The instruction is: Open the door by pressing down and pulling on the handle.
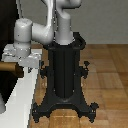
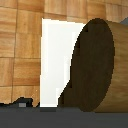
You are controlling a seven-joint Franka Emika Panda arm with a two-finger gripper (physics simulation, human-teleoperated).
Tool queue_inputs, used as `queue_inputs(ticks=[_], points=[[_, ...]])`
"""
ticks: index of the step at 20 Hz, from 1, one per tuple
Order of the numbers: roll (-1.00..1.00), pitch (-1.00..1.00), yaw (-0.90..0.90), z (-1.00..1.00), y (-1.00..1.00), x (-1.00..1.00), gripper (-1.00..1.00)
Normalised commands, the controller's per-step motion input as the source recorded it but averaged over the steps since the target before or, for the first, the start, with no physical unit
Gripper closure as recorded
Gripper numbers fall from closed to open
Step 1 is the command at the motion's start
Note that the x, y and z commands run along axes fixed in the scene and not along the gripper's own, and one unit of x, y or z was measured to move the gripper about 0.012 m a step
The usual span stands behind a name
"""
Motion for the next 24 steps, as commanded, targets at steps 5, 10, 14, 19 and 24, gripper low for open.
queue_inputs(ticks=[5, 10, 14, 19, 24], points=[[0.00, 0.00, 0.00, -0.40, 0.00, 0.00, -1.00], [0.00, 0.00, 0.00, -0.40, 0.00, 0.00, -1.00], [0.00, 0.00, 0.00, 0.00, 0.25, 0.00, -1.00], [0.00, 0.00, 0.00, 0.00, 0.00, 0.00, -1.00], [0.00, 0.00, 0.00, 0.00, 1.00, 0.00, -1.00]])
